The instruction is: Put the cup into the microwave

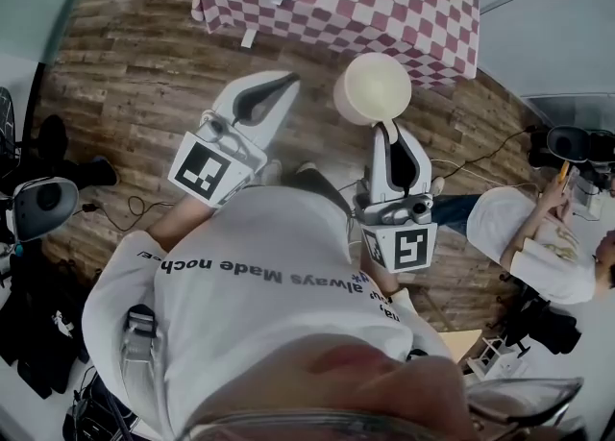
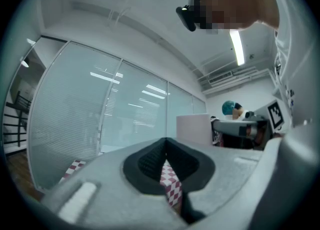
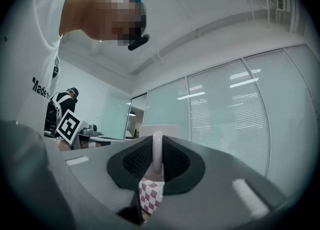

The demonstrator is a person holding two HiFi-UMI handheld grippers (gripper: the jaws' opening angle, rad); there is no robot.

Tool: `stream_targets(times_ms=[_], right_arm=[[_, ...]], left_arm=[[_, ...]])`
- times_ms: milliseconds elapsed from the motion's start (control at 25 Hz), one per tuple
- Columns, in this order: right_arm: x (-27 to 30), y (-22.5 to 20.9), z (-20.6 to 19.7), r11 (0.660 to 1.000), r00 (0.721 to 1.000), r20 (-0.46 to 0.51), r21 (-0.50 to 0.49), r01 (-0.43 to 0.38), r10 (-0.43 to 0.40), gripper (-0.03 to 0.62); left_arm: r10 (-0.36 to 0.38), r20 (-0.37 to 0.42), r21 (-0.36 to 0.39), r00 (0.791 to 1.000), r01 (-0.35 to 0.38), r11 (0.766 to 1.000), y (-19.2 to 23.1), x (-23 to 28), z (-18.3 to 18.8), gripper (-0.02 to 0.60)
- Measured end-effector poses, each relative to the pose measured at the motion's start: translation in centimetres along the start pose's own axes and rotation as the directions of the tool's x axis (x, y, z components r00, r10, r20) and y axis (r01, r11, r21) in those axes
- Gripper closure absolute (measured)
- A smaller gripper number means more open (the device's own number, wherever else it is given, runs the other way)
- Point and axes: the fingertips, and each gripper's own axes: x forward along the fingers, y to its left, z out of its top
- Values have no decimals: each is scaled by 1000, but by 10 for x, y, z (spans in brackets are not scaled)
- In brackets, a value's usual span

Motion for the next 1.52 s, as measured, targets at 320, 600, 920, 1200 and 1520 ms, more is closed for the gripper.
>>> stream_targets(times_ms=[320, 600, 920, 1200, 1520], right_arm=[[24, -15, -11, 1000, 1000, 2, 4, 4, -4, 556], [47, -77, -20, 1000, 1000, 22, -2, 17, -17, 556], [85, -188, -30, 1000, 999, 43, -1, 18, -18, 556], [112, -285, -42, 1000, 999, 49, -1, -2, 2, 556], [141, -345, -60, 999, 998, 49, 5, -51, 50, 556]], left_arm=[[-14, -15, -15, 1000, 13, 1000, 22, 25, -12, 578], [-24, -13, -2, 1000, 24, 1000, 37, 94, -18, 578], [-29, -24, 15, 999, 29, 999, 56, 213, -26, 578], [4, -25, 16, 1000, -3, 1000, 72, 308, -37, 578], [56, -38, 23, 998, -56, 998, 95, 368, -49, 578]])
